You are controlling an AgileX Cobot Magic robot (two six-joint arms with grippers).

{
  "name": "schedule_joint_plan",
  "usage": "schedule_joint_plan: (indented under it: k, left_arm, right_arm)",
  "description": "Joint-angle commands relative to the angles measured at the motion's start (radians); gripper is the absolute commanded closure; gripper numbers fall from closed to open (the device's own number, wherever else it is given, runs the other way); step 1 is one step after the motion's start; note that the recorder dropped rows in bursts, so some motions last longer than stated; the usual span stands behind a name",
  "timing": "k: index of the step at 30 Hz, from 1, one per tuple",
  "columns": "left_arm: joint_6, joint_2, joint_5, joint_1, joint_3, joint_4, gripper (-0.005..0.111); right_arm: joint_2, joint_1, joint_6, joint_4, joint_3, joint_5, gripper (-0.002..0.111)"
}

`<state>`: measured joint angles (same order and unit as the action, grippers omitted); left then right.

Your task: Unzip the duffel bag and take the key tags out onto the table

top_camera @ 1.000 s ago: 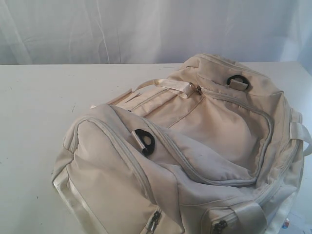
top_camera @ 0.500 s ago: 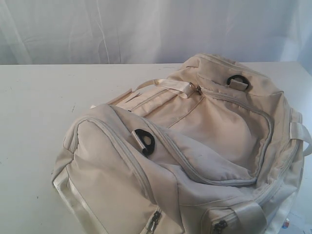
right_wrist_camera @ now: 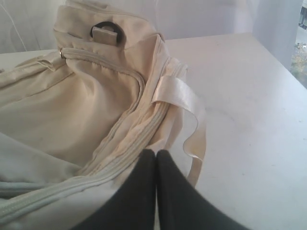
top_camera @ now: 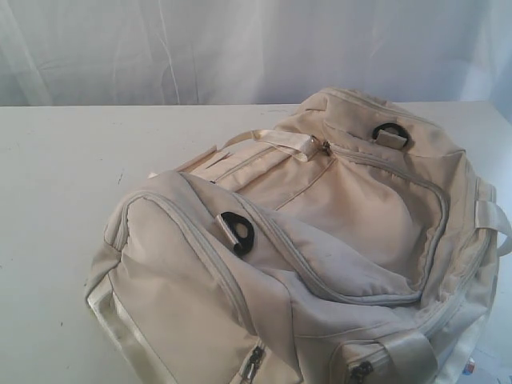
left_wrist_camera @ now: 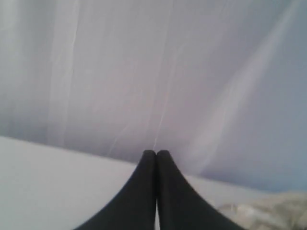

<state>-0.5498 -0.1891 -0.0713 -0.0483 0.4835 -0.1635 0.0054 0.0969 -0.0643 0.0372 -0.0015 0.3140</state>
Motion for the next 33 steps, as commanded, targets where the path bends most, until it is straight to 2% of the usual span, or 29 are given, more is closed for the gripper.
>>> schedule_joint_plan:
  k: [1,6,9,11,13,17,22,28,31,33]
  left_arm:
    - [0.204,-0.131,-0.339,0.085,0.164,0.046,0.107]
    - [0.707,-0.301,-0.627,0.201,0.278,0.491,0.107]
    - [1.002,-0.41,-0.783,0.242,0.315,0.746,0.107]
    - [1.146,-0.487,-0.88,0.259,0.339,0.88,0.107]
    - [1.226,-0.556,-0.964,0.271,0.363,0.942,0.107]
    - [1.291,-0.685,-1.037,0.329,0.423,0.952,0.107]
    - [1.32,-0.809,-1.003,0.453,0.518,0.902,0.107]
    - [1.313,-0.955,-0.879,0.698,0.645,0.729,0.107]
    - [1.357,-1.026,-0.786,0.805,0.668,0.616,0.107]
    - [1.409,-1.061,-0.731,0.852,0.67,0.556,0.103]
  right_arm:
    - [-0.005,0.001,0.0,-0.01,0.002,-0.073,0.108]
    - [-0.005,0.001,0.0,-0.01,0.002,-0.14,0.108]
    - [-0.005,0.001,0.0,-0.01,0.002,-0.163,0.108]
    - [-0.005,0.001,0.0,-0.01,0.002,-0.161,0.108]
    - [-0.005,0.001,0.0,-0.01,0.002,-0.159,0.108]
    - [-0.005,0.001,0.0,-0.01,0.002,-0.159,0.108]
    - [-0.005,0.001,0.0,-0.01,0.002,-0.159,0.108]
    - [-0.005,0.001,0.0,-0.01,0.002,-0.159,0.108]
    - [-0.005,0.001,0.0,-0.01,0.002,-0.159,0.108]
    - [-0.005,0.001,0.0,-0.01,0.002,-0.159,0.108]
